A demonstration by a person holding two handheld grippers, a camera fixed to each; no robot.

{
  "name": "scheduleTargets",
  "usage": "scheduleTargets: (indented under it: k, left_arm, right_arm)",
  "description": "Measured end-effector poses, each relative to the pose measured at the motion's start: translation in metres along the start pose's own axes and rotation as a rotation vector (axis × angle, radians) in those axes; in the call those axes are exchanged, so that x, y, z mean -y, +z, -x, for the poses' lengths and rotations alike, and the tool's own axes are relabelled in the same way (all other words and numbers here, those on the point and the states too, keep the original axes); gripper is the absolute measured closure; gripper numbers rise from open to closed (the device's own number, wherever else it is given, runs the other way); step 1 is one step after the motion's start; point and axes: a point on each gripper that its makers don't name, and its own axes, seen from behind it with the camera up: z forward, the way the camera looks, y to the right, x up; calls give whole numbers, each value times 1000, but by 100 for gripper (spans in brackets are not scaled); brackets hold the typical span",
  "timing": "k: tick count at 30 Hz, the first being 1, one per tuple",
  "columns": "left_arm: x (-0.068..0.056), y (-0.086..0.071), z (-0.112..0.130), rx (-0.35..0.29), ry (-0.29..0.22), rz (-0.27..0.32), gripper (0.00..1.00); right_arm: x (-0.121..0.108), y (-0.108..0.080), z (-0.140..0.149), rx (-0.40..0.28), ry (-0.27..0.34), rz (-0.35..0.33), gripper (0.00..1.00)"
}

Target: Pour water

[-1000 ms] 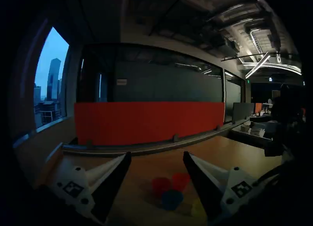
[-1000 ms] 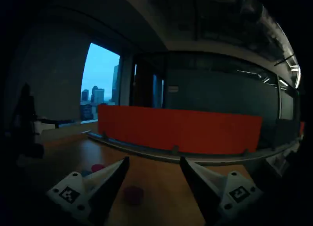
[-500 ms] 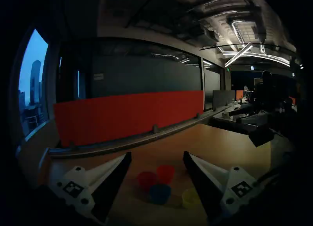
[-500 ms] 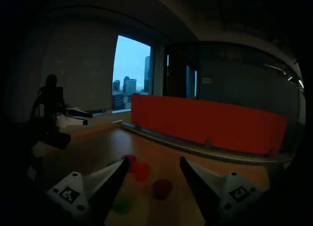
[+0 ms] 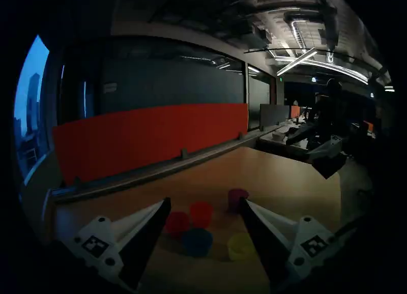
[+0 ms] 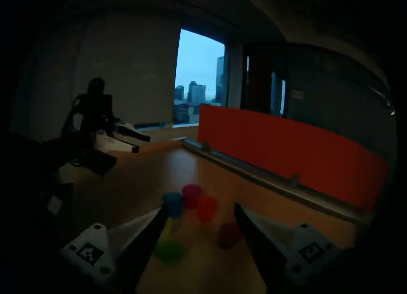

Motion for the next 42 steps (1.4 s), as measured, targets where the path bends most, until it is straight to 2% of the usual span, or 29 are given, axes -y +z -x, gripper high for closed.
scheduleTargets:
  k: [8,14,26,42]
  left_arm:
    - [6,9,23,72,19,29,2]
    - [8,15,40,114,30,43,2]
    - [4,26,79,205,92,56,2]
    - [2,46,128,297,108,76,2]
  right_arm:
    - [21,6,25,100,-24,-85,1]
    - [31,13,41,154,-46,-117,1]
    - [44,25,62,195,-73,-149,1]
    - [55,36,108,264,-50,-189,1]
